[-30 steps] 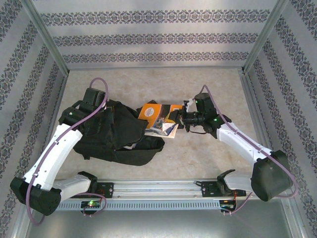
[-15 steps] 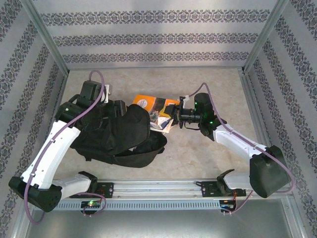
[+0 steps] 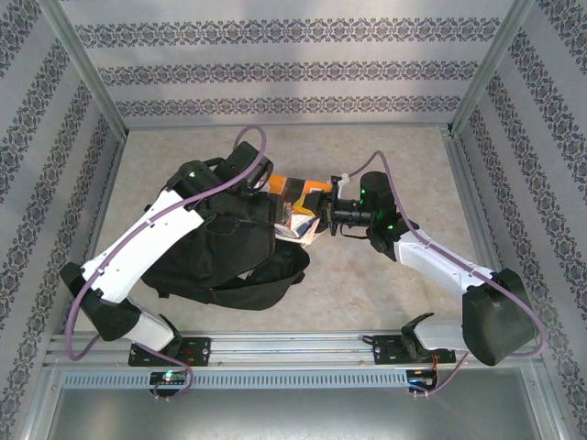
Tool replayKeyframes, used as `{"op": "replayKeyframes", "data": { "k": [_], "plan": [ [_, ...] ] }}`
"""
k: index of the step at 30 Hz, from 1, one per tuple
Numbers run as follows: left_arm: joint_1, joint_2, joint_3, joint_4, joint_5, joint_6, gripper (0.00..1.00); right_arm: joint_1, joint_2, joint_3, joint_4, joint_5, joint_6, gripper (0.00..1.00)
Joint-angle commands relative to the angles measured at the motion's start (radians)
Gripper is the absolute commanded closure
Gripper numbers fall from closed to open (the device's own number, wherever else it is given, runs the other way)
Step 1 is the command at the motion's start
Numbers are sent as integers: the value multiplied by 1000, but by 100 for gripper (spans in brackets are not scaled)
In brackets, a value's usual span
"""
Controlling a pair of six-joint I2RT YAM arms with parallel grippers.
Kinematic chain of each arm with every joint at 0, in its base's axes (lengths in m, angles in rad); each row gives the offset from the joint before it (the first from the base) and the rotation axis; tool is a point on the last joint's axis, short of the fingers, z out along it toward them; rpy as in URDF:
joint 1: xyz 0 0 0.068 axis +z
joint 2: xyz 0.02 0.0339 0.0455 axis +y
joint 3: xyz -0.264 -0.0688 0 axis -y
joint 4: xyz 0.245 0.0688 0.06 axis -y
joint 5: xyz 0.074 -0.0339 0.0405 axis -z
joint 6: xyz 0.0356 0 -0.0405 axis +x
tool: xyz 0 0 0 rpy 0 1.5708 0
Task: Pack the student bag
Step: Open the student bag at the middle-left of the table.
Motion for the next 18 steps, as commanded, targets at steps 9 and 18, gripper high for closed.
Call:
{"op": "replayKeyframes", "data": {
  "k": [9, 18],
  "plan": [
    [-15, 168, 185, -229, -141, -36, 40, 24, -41, 61, 52, -45, -83, 100],
    [-15, 215, 212, -237, -92, -20, 69, 21, -45, 67, 47, -54, -105, 100]
  ]
}}
